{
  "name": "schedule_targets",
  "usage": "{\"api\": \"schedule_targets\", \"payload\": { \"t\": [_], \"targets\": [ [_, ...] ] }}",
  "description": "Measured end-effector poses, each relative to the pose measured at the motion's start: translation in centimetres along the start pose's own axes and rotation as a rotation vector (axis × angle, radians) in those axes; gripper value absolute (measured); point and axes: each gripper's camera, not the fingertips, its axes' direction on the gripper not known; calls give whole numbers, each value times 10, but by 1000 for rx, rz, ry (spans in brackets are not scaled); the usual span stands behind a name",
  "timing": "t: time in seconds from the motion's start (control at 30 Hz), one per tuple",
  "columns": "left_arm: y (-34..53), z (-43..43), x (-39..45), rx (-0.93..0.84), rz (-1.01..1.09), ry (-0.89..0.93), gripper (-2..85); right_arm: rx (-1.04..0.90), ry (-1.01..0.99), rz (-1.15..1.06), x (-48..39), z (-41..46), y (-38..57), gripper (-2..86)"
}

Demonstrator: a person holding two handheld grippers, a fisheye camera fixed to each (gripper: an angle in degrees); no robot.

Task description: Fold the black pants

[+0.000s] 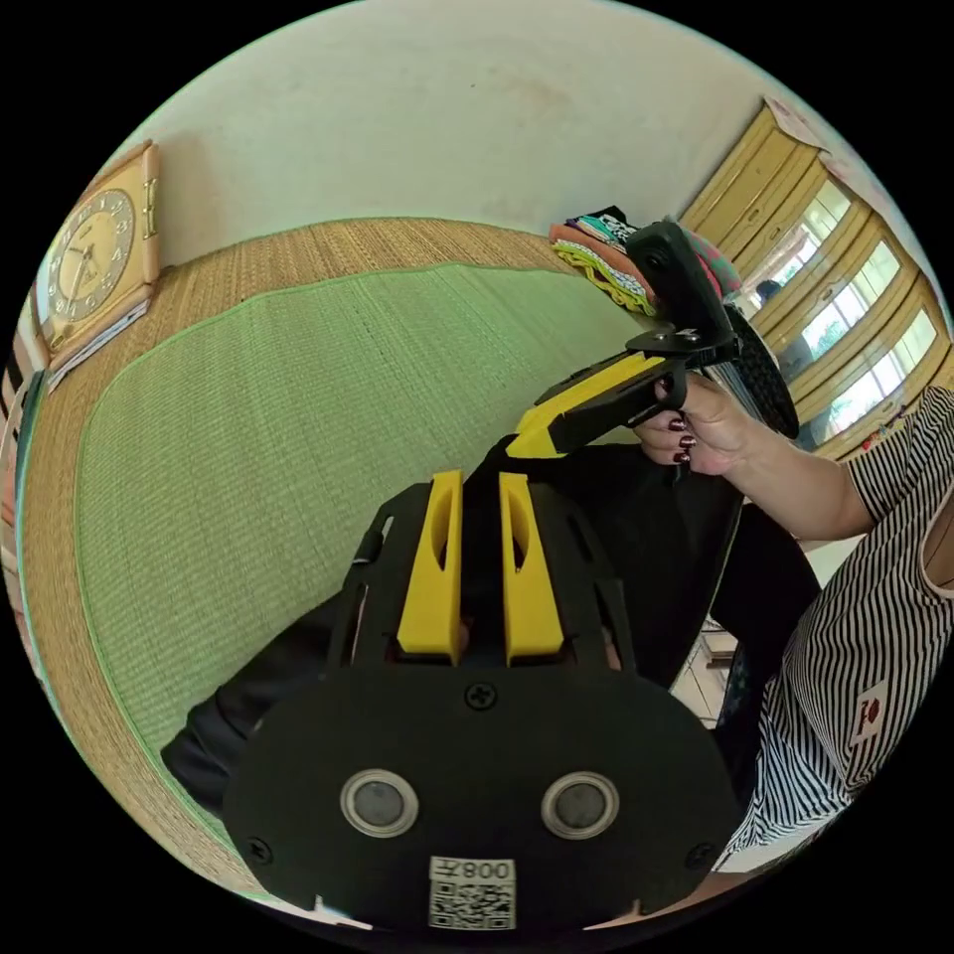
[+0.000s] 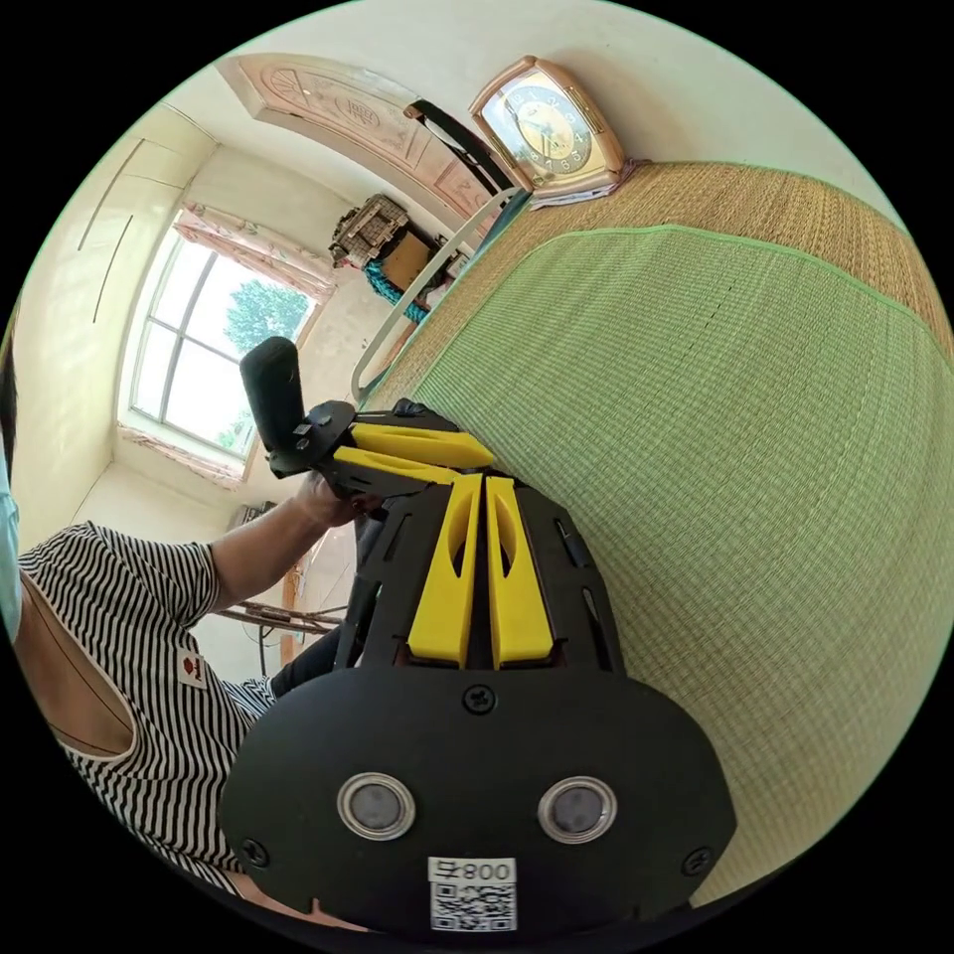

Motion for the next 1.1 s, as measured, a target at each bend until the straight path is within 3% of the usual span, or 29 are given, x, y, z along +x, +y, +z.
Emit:
{"api": "schedule_targets", "payload": {
  "t": [0.17, 0.33, 0.47, 0.67, 0.87, 1.1],
  "targets": [
    [-25, -5, -37, -76, 27, 244, 69, 11, -17, -20, 5, 1, -6, 3],
    [-41, -12, -53, -138, 78, 365, 110, 16, -72, -27, 6, 3, -10, 3],
    [-57, 3, -54, -254, 122, 403, 67, 23, -33, -24, 1, 7, -12, 3],
    [-66, -1, -64, -250, 82, 350, 25, 143, 145, -36, -22, -23, 16, 1],
    [-68, -4, -79, -206, -12, 366, 14, -245, 329, -89, -63, 50, 77, 1],
    [-72, -1, -81, -252, -60, 323, 12, -267, 297, -144, -101, 70, 114, 1]
  ]
}}
